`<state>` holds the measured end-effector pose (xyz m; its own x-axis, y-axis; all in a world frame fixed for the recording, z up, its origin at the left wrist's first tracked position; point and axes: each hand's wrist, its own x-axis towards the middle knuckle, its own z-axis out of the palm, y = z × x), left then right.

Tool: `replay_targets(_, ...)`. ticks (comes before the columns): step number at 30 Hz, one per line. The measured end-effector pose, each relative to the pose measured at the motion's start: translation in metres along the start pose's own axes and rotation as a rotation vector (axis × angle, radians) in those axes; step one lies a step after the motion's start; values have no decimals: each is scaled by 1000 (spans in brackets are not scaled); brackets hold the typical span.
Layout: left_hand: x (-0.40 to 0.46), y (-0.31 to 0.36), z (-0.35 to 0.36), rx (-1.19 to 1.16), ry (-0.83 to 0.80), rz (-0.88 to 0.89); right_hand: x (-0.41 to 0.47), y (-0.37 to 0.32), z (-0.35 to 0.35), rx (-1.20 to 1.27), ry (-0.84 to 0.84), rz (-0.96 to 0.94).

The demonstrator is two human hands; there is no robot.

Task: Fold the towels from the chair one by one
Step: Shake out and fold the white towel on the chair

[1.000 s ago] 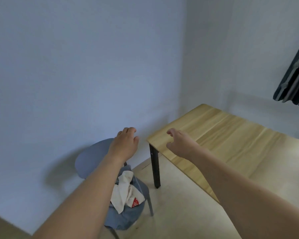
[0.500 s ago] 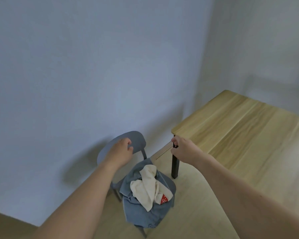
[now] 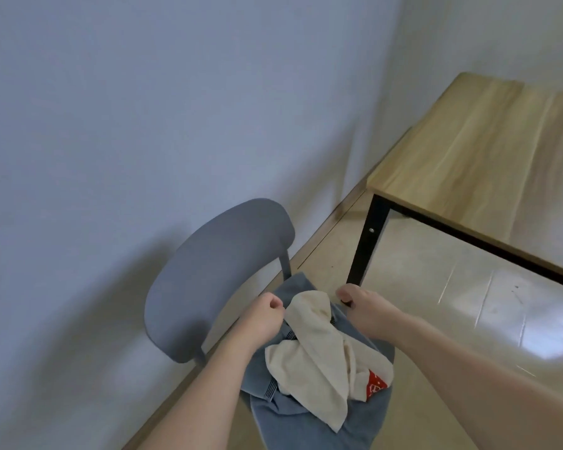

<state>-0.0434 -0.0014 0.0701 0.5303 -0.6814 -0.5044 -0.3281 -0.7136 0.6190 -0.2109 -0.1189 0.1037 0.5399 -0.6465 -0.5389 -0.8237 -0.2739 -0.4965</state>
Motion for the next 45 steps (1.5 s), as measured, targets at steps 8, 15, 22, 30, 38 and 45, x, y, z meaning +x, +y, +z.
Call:
replay_targets(8,137,-64,94,-36,81,180,156,63,100,49,86,-113)
replay_targets(15,159,-95,127,70,102,344,177,95,123,47,321,-298)
replay_targets(22,74,-75,117,-51,-41,462,74,85,111,-151,528,-481)
replay_targets(30,-83,-46,83,-302,-315,552,-131,33,61,-196,654,-593)
replay_targets(38,-230,-16,18,-413,340,859,-283,4,32,-199,872,-665)
replay_targets(45,-370,18,-54,-408,645,1052,-378,-25,19,-52,985,-700)
